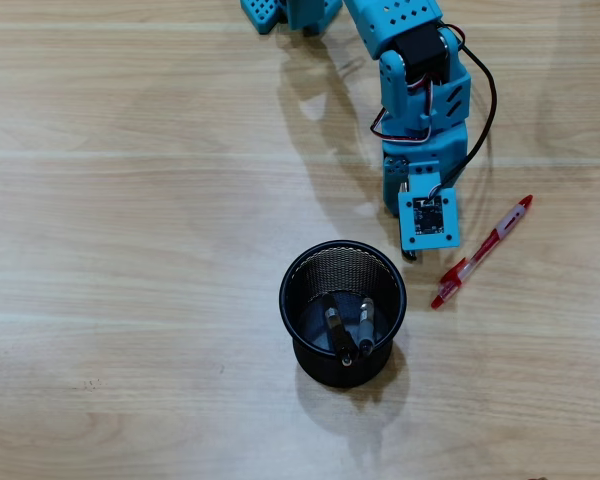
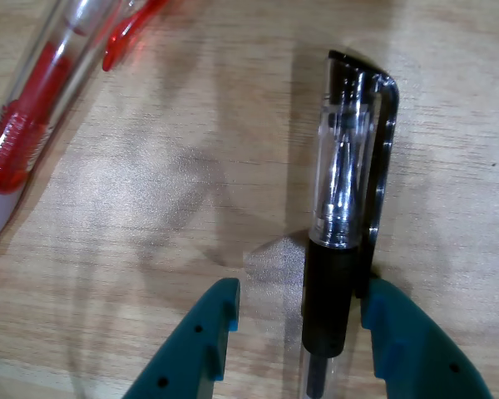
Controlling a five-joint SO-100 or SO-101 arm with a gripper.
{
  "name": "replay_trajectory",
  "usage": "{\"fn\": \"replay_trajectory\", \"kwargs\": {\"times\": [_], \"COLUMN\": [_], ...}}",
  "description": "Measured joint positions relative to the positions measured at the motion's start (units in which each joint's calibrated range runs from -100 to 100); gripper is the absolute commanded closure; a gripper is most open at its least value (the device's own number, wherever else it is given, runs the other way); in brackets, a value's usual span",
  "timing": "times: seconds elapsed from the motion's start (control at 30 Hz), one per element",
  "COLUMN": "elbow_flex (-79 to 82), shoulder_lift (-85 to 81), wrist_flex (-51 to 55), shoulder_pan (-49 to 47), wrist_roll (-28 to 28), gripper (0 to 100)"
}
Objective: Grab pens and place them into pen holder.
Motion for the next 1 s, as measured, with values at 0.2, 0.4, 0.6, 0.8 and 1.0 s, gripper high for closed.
{"fn": "replay_trajectory", "kwargs": {"times": [0.2, 0.4, 0.6, 0.8, 1.0], "elbow_flex": [2.0, 10.4, 18.3, 20.3, 20.3], "shoulder_lift": [-0.3, -5.5, -10.7, -11.5, -11.5], "wrist_flex": [-0.4, -0.4, -0.4, -0.4, -0.4], "shoulder_pan": [-0.1, -1.0, -1.0, -0.3, -0.3], "wrist_roll": [0.0, 0.0, 0.0, 0.0, 0.0], "gripper": [83, 83, 88, 98, 98]}}
